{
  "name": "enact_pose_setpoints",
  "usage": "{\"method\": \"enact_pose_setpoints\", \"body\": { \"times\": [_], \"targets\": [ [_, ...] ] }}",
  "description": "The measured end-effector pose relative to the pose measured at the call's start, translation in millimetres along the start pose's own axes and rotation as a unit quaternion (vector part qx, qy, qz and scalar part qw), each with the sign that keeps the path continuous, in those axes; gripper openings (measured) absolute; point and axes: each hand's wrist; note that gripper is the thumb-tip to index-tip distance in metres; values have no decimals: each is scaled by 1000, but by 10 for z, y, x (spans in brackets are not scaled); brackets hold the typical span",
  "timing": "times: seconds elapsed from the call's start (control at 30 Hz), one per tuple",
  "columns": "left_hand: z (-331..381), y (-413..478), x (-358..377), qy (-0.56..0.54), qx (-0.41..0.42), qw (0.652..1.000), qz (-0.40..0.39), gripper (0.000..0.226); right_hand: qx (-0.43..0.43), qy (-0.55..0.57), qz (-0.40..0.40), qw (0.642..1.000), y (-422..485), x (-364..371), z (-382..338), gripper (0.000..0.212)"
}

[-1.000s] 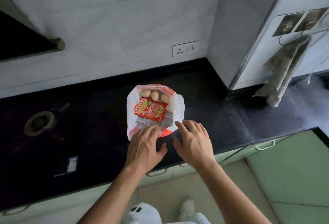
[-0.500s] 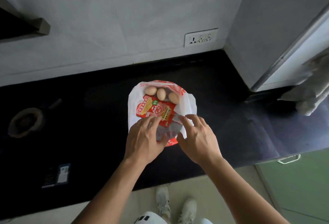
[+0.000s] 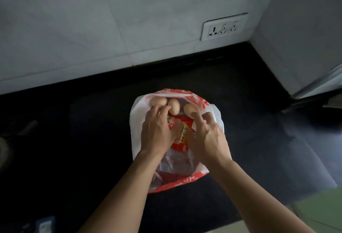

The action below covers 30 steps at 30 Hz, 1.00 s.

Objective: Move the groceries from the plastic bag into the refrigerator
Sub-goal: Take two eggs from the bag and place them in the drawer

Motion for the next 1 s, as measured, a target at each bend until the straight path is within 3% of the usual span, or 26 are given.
{"method": "enact_pose_setpoints", "body": {
  "times": [0.27,0.5,0.77,1.0],
  "targets": [
    [-33,384,247,-47,-4,999,17,52,54,-39,6,998,319,132,21,41],
    [-9,523,328,19,-7,999,37,54,81,-78,-13,994,434,231,85,37],
    [-2,446,336,77,12,997,8,58,97,-82,-20,992,610,339,146,48],
    [-46,393,314,46,18,999,7,66,102,-72,-20,992,696,413,197,51]
  ]
}}
Point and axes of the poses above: each hand's wrist, its own y-axis towards the middle knuckle, its own x-axis out of the palm, z = x × y, and after that the axes turned 5 degrees about z, right-handed
